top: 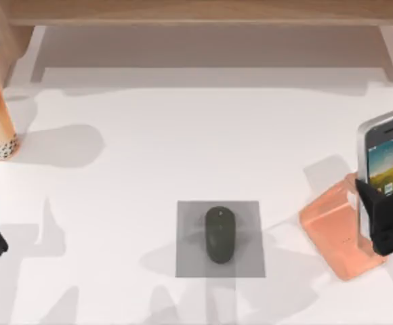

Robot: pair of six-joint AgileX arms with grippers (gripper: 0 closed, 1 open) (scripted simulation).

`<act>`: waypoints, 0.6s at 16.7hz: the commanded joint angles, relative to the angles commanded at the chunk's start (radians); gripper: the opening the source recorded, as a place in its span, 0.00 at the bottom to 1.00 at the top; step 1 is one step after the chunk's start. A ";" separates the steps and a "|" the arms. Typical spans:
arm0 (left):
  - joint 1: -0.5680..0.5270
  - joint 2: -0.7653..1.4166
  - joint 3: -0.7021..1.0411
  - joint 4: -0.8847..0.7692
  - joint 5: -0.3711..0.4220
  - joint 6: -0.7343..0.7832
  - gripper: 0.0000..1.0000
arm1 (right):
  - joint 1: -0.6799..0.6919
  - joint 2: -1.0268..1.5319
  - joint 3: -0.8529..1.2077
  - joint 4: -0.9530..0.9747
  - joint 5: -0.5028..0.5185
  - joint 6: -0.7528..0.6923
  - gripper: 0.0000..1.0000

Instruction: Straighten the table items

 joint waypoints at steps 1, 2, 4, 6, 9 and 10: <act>0.000 0.000 0.000 0.000 0.000 0.000 1.00 | 0.000 0.000 0.000 0.000 0.000 0.000 0.15; 0.000 0.000 0.000 0.000 0.000 0.000 1.00 | 0.000 0.000 0.000 0.000 0.000 0.000 0.23; 0.000 0.000 0.000 0.000 0.000 0.000 1.00 | 0.000 0.000 0.000 0.000 0.000 0.000 0.38; 0.000 0.000 0.000 0.000 0.000 0.000 1.00 | 0.000 0.000 0.000 0.000 0.000 0.000 0.53; 0.000 0.000 0.000 0.000 0.000 0.000 1.00 | 0.000 0.000 0.000 0.000 0.000 0.000 0.75; 0.000 0.000 0.000 0.000 0.000 0.000 1.00 | 0.000 0.000 0.000 0.000 0.000 0.000 0.83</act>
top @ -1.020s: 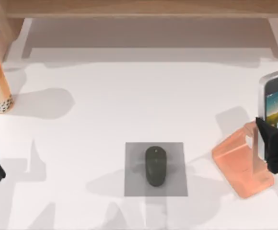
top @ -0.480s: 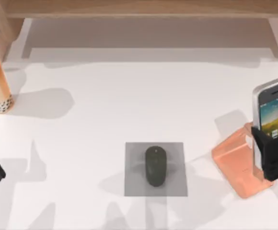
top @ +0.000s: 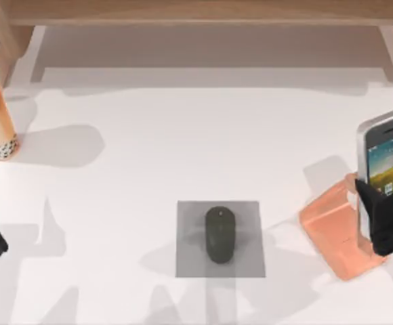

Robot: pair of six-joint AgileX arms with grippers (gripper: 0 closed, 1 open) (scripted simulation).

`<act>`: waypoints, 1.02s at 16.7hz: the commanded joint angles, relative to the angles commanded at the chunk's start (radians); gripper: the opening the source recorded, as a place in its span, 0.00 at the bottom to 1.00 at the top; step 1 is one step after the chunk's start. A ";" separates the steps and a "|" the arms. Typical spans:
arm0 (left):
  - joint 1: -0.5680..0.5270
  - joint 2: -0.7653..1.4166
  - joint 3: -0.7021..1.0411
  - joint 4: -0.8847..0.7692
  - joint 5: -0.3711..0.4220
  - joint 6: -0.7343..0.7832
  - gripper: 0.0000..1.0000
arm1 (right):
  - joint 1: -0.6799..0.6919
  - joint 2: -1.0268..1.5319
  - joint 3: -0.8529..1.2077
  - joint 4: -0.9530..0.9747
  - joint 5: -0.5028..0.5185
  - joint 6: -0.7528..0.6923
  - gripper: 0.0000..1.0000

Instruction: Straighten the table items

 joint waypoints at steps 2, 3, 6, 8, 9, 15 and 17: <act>0.000 0.000 0.000 0.000 0.000 0.000 1.00 | 0.000 0.000 0.000 0.000 0.000 0.000 0.98; 0.000 0.000 0.000 0.000 0.000 0.000 1.00 | 0.000 0.000 0.000 0.000 0.000 0.000 1.00; 0.000 0.000 0.000 0.000 0.000 0.000 1.00 | 0.000 0.000 0.000 0.000 0.000 0.000 1.00; 0.000 0.000 0.000 0.000 0.000 0.000 1.00 | 0.000 0.000 0.000 0.000 0.000 0.000 1.00; 0.000 0.000 0.000 0.000 0.000 0.000 1.00 | 0.000 0.000 0.000 0.000 0.000 0.000 1.00; 0.000 0.000 0.000 0.000 0.000 0.000 1.00 | 0.040 -0.065 -0.010 -0.053 0.031 0.013 1.00; 0.000 0.000 0.000 0.000 0.000 0.000 1.00 | 0.072 -0.124 -0.021 -0.103 0.061 0.027 1.00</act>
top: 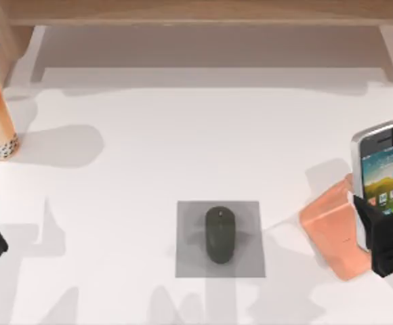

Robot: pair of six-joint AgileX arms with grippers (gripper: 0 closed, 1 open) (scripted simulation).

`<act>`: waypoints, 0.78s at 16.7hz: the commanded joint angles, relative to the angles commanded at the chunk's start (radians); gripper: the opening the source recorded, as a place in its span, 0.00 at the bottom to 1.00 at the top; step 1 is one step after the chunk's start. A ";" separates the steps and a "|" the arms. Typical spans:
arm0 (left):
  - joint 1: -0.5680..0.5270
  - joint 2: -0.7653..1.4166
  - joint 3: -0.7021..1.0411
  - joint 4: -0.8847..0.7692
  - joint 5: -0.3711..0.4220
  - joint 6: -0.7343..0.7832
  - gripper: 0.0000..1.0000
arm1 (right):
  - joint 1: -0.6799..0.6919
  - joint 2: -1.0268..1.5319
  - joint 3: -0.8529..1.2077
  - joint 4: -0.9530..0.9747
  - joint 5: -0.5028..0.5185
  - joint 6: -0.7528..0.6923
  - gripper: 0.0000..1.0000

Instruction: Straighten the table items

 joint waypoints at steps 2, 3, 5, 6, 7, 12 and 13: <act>0.000 0.000 0.000 0.000 0.000 0.000 1.00 | 0.026 -0.051 -0.010 -0.043 0.027 0.012 1.00; 0.000 0.000 0.000 0.000 0.000 0.000 1.00 | 0.033 -0.062 -0.011 -0.052 0.033 0.014 1.00; 0.000 0.000 0.000 0.000 0.000 0.000 1.00 | 0.034 -0.063 -0.012 -0.053 0.034 0.014 1.00; 0.000 0.000 0.000 0.000 0.000 0.000 1.00 | 0.030 -0.058 -0.007 -0.050 0.032 0.013 1.00; 0.000 0.000 0.000 0.000 0.000 0.000 1.00 | 0.028 -0.061 -0.009 -0.050 0.031 0.013 1.00; 0.000 0.000 0.000 0.000 0.000 0.000 1.00 | -0.078 -0.184 -0.075 -0.011 0.012 0.007 1.00; 0.000 0.000 0.000 0.000 0.000 0.000 1.00 | -0.114 -0.225 -0.099 0.002 0.005 0.004 1.00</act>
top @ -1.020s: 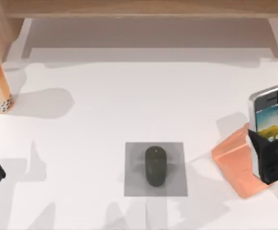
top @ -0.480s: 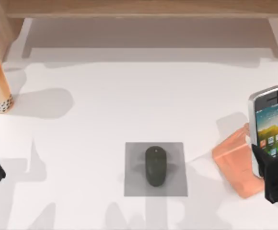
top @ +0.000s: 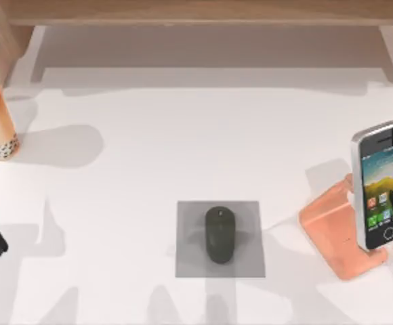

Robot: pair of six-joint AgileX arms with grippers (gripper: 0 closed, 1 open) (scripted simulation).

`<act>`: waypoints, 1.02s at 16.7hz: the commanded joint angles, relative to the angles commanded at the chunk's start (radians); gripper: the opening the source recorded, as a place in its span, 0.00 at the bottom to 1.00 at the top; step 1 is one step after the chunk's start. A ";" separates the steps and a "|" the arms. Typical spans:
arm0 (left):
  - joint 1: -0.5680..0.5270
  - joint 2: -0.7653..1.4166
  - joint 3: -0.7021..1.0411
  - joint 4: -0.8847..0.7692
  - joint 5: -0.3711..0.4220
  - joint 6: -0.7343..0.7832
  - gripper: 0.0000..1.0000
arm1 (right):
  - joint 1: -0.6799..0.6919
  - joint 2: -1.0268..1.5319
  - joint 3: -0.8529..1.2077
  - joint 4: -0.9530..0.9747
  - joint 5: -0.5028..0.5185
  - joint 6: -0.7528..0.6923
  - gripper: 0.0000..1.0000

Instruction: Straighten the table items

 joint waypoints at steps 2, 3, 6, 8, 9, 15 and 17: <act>0.000 0.000 0.000 0.000 0.000 0.000 1.00 | -0.084 -0.094 -0.053 0.029 -0.013 -0.005 1.00; 0.000 0.000 0.000 0.000 0.000 0.000 1.00 | -0.130 -0.145 -0.082 0.045 -0.020 -0.008 1.00; 0.000 0.000 0.000 0.000 0.000 0.000 1.00 | -0.265 -0.298 -0.165 0.090 -0.040 -0.015 1.00; 0.000 0.000 0.000 0.000 0.000 0.000 1.00 | -0.335 -0.373 -0.207 0.113 -0.050 -0.019 1.00; 0.000 0.000 0.000 0.000 0.000 0.000 1.00 | -0.355 -0.395 -0.221 0.121 -0.054 -0.020 1.00; 0.000 0.000 0.000 0.000 0.000 0.000 1.00 | -0.369 -0.410 -0.231 0.127 -0.056 -0.021 1.00; 0.012 0.030 -0.003 0.031 0.001 0.002 1.00 | -0.369 -0.410 -0.231 0.127 -0.056 -0.021 1.00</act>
